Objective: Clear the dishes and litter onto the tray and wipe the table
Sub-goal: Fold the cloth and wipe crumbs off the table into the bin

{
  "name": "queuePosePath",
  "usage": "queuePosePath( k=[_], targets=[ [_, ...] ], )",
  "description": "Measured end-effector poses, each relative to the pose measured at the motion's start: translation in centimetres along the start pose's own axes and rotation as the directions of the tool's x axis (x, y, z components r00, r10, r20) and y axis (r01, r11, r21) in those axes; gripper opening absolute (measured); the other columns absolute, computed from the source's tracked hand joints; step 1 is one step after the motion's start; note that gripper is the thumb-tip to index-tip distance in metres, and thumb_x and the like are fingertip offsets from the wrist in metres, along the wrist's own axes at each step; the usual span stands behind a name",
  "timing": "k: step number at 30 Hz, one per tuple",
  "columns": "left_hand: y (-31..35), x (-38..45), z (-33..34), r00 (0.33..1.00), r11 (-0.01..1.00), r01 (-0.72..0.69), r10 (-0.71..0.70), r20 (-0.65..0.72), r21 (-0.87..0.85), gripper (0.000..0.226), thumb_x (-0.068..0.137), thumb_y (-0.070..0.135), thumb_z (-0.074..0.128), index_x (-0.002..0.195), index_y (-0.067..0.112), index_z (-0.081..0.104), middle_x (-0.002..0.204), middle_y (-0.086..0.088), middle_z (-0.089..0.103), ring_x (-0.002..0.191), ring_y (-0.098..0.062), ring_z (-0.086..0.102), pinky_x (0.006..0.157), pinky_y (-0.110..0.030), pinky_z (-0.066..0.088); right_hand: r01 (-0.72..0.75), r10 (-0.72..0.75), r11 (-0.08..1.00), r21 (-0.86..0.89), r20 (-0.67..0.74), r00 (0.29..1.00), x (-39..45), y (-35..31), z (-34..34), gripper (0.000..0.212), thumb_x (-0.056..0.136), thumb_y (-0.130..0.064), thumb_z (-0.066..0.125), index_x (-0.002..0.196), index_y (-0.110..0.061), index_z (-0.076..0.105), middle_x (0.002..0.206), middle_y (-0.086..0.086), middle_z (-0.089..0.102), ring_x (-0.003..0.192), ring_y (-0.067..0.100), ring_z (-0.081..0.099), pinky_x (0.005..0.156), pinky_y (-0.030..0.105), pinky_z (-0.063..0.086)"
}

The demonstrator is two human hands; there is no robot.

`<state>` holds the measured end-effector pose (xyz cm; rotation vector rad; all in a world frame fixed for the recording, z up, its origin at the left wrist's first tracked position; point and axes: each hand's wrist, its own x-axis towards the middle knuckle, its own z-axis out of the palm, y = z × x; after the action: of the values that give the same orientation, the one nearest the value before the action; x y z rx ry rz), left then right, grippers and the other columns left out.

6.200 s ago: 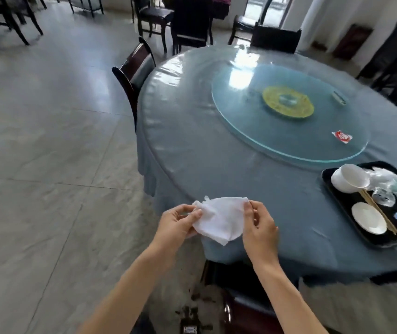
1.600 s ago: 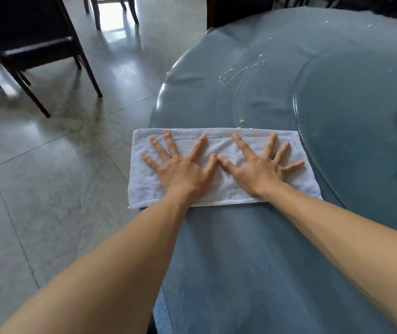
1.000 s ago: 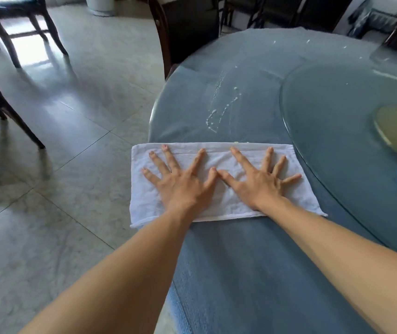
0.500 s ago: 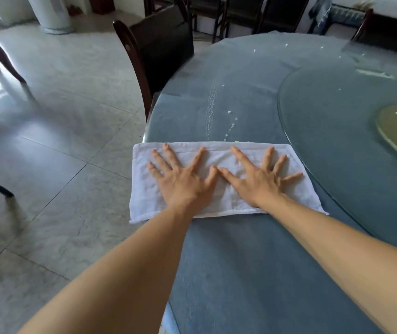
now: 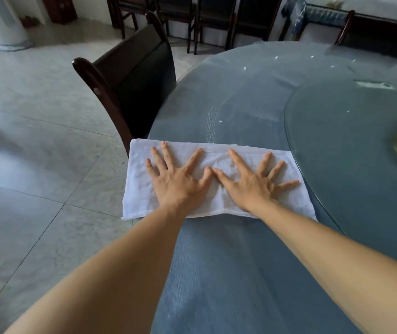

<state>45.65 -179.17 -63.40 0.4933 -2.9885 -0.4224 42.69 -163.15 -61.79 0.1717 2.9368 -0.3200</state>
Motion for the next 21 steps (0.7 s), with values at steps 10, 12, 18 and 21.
queuePosePath(
  k=[10,12,18,21],
  targets=[
    [0.3,12.1,0.2,0.991,0.995,-0.1,0.101,0.089,-0.017,0.069,0.087,0.08,0.016,0.152,0.06,0.013,0.168,-0.02,-0.009,0.155,-0.036,-0.013,0.124,-0.051,-0.008,-0.1,0.101,0.994,0.034,-0.015,0.995,9.1,-5.1,-1.0,0.078,0.074,-0.101,0.014,0.145,-0.076,-0.001,0.168,0.016,-0.028,0.148,0.052,-0.03,0.101,0.084,-0.02],
    [0.6,15.1,0.5,0.986,0.99,-0.137,0.138,0.092,-0.013,0.068,0.087,0.08,0.016,0.153,0.06,0.013,0.168,-0.021,-0.008,0.154,-0.037,-0.013,0.123,-0.052,-0.007,-0.135,0.136,0.99,0.042,-0.022,0.99,11.2,-6.0,-1.2,0.077,0.074,-0.101,0.015,0.145,-0.076,-0.001,0.168,0.016,-0.028,0.148,0.052,-0.03,0.102,0.084,-0.02],
    [1.7,24.4,1.5,0.963,0.968,-0.246,0.249,0.105,-0.041,0.066,0.088,0.079,0.019,0.152,0.06,0.016,0.168,-0.021,-0.008,0.154,-0.037,-0.013,0.123,-0.051,-0.009,-0.229,0.232,0.97,0.076,-0.026,0.972,18.4,-8.6,-2.3,0.079,0.074,-0.102,0.018,0.146,-0.076,-0.001,0.168,0.014,-0.027,0.149,0.05,-0.032,0.104,0.083,-0.021],
    [2.2,28.7,1.6,0.942,0.95,-0.306,0.311,0.125,-0.054,0.067,0.087,0.08,0.021,0.152,0.061,0.016,0.168,-0.02,-0.009,0.155,-0.036,-0.014,0.124,-0.051,-0.008,-0.277,0.282,0.955,0.102,-0.035,0.959,21.5,-9.6,-2.6,0.081,0.071,-0.103,0.018,0.146,-0.076,-0.001,0.169,0.013,-0.027,0.149,0.049,-0.031,0.104,0.082,-0.021]
  ],
)
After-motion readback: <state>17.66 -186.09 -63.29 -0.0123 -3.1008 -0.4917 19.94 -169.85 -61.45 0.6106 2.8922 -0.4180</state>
